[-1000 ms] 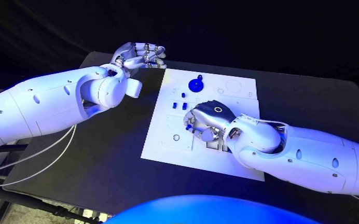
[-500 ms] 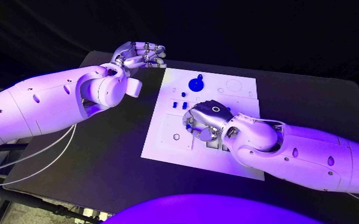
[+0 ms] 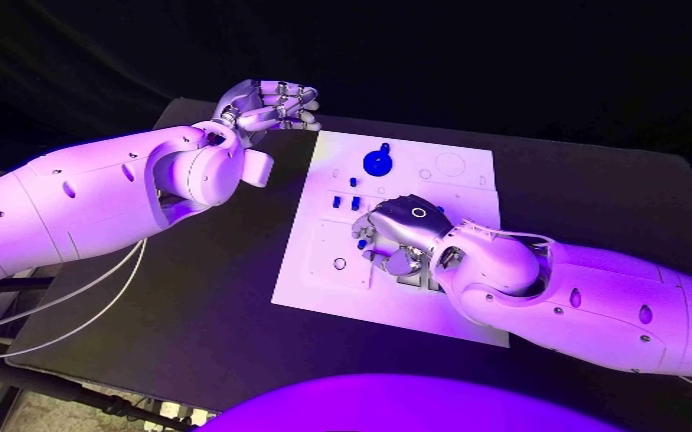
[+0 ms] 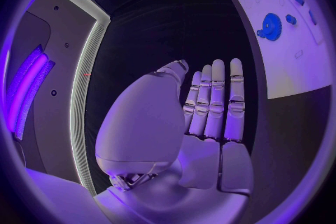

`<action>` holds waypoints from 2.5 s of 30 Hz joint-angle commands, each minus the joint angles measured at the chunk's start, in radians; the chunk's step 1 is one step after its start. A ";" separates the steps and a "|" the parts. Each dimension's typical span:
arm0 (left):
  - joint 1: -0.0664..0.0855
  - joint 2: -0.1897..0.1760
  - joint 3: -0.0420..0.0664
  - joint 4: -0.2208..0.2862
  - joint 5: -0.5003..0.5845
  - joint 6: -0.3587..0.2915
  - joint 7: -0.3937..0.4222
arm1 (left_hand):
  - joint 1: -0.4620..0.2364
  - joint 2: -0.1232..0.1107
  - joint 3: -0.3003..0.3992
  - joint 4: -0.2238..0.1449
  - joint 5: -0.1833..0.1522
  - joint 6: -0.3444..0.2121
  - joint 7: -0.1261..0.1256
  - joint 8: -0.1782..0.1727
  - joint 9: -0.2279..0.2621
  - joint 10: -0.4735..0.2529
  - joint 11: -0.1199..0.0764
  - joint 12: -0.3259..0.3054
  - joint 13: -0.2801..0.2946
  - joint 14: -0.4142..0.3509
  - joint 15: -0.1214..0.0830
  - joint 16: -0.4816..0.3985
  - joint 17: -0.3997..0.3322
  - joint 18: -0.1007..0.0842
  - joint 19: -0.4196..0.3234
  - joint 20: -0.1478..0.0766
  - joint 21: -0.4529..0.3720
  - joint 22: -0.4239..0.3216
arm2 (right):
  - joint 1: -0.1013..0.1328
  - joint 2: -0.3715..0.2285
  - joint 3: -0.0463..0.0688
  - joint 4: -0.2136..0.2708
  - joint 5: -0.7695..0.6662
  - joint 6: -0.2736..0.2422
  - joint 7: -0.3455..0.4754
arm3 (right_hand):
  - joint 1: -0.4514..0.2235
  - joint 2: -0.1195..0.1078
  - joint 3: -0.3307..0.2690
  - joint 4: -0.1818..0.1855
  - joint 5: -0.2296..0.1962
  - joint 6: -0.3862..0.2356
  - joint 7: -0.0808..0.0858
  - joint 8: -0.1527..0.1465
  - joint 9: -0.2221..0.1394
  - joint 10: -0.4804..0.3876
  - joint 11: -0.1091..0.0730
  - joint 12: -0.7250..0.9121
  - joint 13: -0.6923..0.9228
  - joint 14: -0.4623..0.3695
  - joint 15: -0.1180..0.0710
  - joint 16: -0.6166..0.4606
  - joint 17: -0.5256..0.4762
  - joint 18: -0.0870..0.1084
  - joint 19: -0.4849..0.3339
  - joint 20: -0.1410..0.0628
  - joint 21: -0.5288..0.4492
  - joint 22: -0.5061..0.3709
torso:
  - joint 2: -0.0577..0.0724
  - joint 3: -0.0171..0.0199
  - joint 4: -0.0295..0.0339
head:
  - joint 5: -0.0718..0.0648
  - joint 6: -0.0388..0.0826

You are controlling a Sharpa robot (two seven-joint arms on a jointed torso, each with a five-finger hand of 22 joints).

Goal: Assemble the parts on the task board

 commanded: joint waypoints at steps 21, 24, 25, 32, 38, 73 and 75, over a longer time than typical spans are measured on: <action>0.001 0.011 -0.001 -0.009 0.004 0.018 0.005 | -0.003 -0.004 0.007 0.000 0.000 -0.005 -0.001 0.006 0.000 -0.008 -0.003 0.003 0.002 -0.006 0.002 -0.004 0.002 0.011 0.001 0.006 -0.006 -0.002 | 0.137 -0.223 0.028 0.096 0.116 0.067 -0.008 | 0.038 0.053 -0.319 0.068 -0.013 -0.055 -0.021 -0.038 -0.019 -0.147 0.011 0.026 -0.024 0.041 0.015 -0.053 -0.012 0.032 -0.019 0.015 -0.164 0.124 | -0.002 -0.0025 -0.0034 | -0.046 0.042; 0.001 0.012 -0.002 -0.009 0.004 0.020 0.007 | -0.003 -0.004 0.007 0.000 0.000 -0.005 -0.001 0.006 0.000 -0.008 -0.003 0.003 0.002 -0.006 0.002 -0.004 0.002 0.011 0.001 0.006 -0.006 -0.002 | 0.155 -0.244 0.029 0.089 0.133 0.086 0.016 | 0.065 0.064 -0.373 0.091 -0.014 -0.057 -0.026 -0.041 -0.022 -0.154 0.009 0.035 -0.028 0.038 0.015 -0.060 -0.024 0.033 -0.019 0.015 -0.173 0.120 | -0.003 -0.0022 -0.0053 | -0.050 0.046; 0.001 0.012 -0.002 -0.009 0.004 0.021 0.007 | -0.003 -0.004 0.007 0.000 0.000 -0.005 -0.001 0.006 0.000 -0.008 -0.003 0.003 0.002 -0.006 0.002 -0.004 0.002 0.011 0.001 0.006 -0.006 -0.002 | 0.158 -0.248 0.029 0.085 0.133 0.096 0.022 | 0.080 0.068 -0.394 0.102 -0.014 -0.062 -0.030 -0.045 -0.024 -0.160 0.010 0.039 -0.032 0.036 0.015 -0.064 -0.031 0.035 -0.021 0.015 -0.183 0.116 | -0.004 -0.0022 -0.0054 | -0.053 0.048; 0.001 0.010 -0.002 -0.007 0.004 0.021 0.008 | -0.003 -0.004 0.007 0.000 0.000 -0.005 -0.001 0.006 0.000 -0.008 -0.003 0.003 0.002 -0.006 0.002 -0.004 0.002 0.011 0.001 0.006 -0.006 -0.002 | 0.160 -0.251 0.024 0.062 0.115 0.154 0.044 | 0.136 0.078 -0.451 0.146 -0.015 -0.069 -0.044 -0.053 -0.029 -0.184 0.014 0.047 -0.047 0.038 0.018 -0.064 -0.032 0.038 -0.025 0.017 -0.204 0.105 | 0.000 -0.0004 -0.0026 | -0.055 0.054; 0.001 0.006 -0.002 -0.006 0.004 0.021 0.009 | -0.003 -0.004 0.007 0.000 0.000 -0.005 -0.001 0.006 0.000 -0.008 -0.003 0.003 0.002 -0.006 0.002 -0.004 0.002 0.011 0.001 0.006 -0.006 -0.002 | 0.147 -0.248 0.022 0.054 0.108 0.188 0.045 | 0.165 0.089 -0.451 0.162 -0.012 -0.051 -0.049 -0.046 -0.028 -0.158 0.007 0.070 -0.049 0.043 0.013 -0.054 -0.017 0.031 -0.007 0.013 -0.170 0.123 | 0.000 -0.0023 -0.0014 | -0.055 0.051; 0.001 -0.003 -0.002 -0.003 0.004 0.022 0.002 | -0.007 0.002 0.014 0.001 0.000 -0.006 -0.001 0.009 0.001 -0.009 -0.002 0.006 0.003 -0.007 0.002 -0.004 0.003 0.012 0.002 0.007 -0.010 -0.005 | 0.131 -0.232 0.020 0.025 0.071 0.167 0.001 | 0.236 0.119 -0.216 0.167 -0.028 0.088 -0.027 -0.006 -0.030 -0.032 -0.015 0.072 -0.093 0.054 -0.006 -0.027 0.018 0.013 0.031 -0.006 -0.086 0.171 | -0.001 -0.0008 -0.0024 | -0.053 0.042; 0.001 -0.003 -0.002 -0.003 0.004 0.022 0.001 | -0.007 0.003 0.015 0.001 0.000 -0.006 -0.001 0.009 0.001 -0.009 -0.002 0.006 0.003 -0.007 0.002 -0.004 0.004 0.012 0.002 0.007 -0.010 -0.005 | 0.131 -0.233 0.020 0.025 0.070 0.168 -0.001 | 0.235 0.116 -0.211 0.166 -0.029 0.088 -0.027 -0.005 -0.030 -0.030 -0.015 0.071 -0.094 0.054 -0.006 -0.027 0.018 0.012 0.032 -0.006 -0.084 0.172 | -0.001 -0.0008 -0.0026 | -0.052 0.042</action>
